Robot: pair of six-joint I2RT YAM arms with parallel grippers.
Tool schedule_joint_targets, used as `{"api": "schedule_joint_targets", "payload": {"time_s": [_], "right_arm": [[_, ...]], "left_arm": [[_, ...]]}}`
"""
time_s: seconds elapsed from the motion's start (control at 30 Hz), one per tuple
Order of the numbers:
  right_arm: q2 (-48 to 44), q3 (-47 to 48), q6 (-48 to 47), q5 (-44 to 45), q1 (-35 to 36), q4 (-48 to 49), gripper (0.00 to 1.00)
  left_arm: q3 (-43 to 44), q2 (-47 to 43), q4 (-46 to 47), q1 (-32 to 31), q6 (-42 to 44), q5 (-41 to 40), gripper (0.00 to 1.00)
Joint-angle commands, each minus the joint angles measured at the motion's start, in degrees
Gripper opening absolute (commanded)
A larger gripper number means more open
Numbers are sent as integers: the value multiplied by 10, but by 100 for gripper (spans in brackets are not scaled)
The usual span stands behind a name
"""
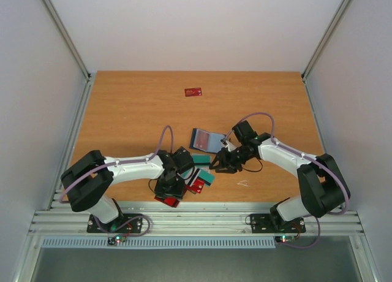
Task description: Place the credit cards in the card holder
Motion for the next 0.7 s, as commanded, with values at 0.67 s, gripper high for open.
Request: {"api": "schedule_joint_targets", "payload": {"time_s": [0.67], "right_arm": [[-87,-101,363,181,248,228,48]], "left_arm": [[-12,-137,-47,106,104,23,31]]}}
